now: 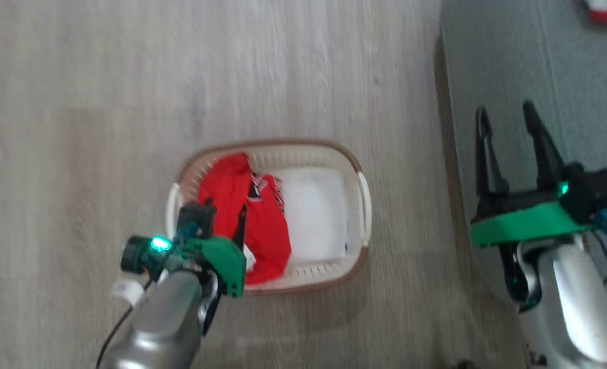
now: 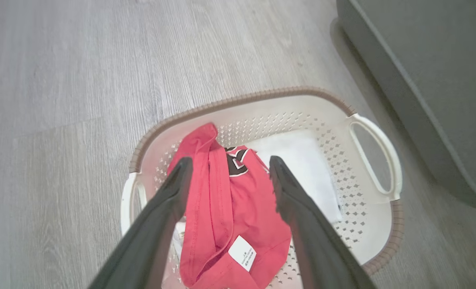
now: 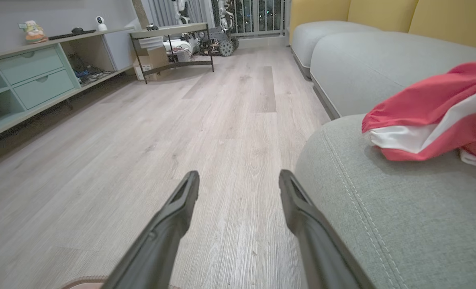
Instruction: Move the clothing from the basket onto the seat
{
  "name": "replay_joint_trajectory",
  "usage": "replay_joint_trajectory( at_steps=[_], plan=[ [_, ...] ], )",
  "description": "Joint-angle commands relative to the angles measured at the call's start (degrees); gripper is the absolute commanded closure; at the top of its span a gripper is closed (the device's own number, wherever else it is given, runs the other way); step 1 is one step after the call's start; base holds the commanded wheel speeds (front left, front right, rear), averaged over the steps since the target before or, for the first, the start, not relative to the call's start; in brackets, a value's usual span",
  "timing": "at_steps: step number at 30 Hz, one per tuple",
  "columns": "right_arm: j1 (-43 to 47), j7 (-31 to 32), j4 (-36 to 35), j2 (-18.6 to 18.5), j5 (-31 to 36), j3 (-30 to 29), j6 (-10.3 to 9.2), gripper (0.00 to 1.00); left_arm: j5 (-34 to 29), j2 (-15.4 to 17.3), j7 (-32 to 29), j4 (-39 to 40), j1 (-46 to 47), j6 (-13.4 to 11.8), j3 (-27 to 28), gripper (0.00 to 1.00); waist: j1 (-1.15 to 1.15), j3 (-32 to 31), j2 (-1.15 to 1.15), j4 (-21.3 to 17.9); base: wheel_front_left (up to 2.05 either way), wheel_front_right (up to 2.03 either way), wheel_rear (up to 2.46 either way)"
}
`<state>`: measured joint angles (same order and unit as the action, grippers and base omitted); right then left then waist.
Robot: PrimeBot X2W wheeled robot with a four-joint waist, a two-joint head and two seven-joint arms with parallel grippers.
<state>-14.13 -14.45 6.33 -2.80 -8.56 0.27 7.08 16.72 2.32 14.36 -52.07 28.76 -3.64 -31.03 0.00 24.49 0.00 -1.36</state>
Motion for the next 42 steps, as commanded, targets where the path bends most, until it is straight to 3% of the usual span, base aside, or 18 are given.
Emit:
replay_joint_trajectory(
  at_steps=[1,12,37,38,39,40,42],
  plan=[
    [-1.53,-0.54,-2.18,-0.08,-0.19,1.58,0.41,0.0,0.71,0.56,0.37,-0.55,1.98,-0.7,0.84,0.0,0.0,6.47,0.0,-3.95,0.0,0.0,0.0],
    [-6.78,-0.55,-3.39,-0.08,-1.38,4.56,0.41,0.0,3.64,0.56,0.5,-11.6,12.32,-2.28,-3.85,0.0,0.0,16.82,0.0,-7.28,0.0,0.0,0.0],
    [-11.44,-0.55,-5.34,-0.08,-5.45,8.1,0.41,0.0,5.27,1.13,-2.34,-20.7,23.29,-5.59,-7.73,0.01,0.0,26.55,0.0,-12.44,0.0,0.0,0.0],
    [-11.5,-0.55,-5.45,-0.08,-5.47,8.08,0.41,0.0,5.35,1.21,-2.45,-20.84,23.37,-5.65,-7.74,0.3,0.0,26.65,0.0,-12.54,0.0,0.0,0.0],
    [-11.53,-0.55,-5.53,-0.08,-5.5,8.09,0.41,0.0,5.39,1.31,-2.63,-20.96,23.39,-5.77,-7.8,0.69,0.0,26.68,0.0,-12.65,0.0,0.0,0.0],
    [-11.55,-0.55,-5.57,-0.08,-5.56,8.11,0.41,0.0,5.38,1.41,-2.85,-21.08,23.34,-5.84,-7.92,1.0,0.0,26.67,0.0,-12.77,0.0,0.0,0.0],
    [-11.54,-0.55,-5.57,-0.08,-5.67,8.03,0.41,0.0,5.48,1.51,-2.87,-21.24,23.05,-5.82,-8.05,1.0,0.0,26.41,0.0,-12.89,0.0,0.0,0.0]
  ],
)
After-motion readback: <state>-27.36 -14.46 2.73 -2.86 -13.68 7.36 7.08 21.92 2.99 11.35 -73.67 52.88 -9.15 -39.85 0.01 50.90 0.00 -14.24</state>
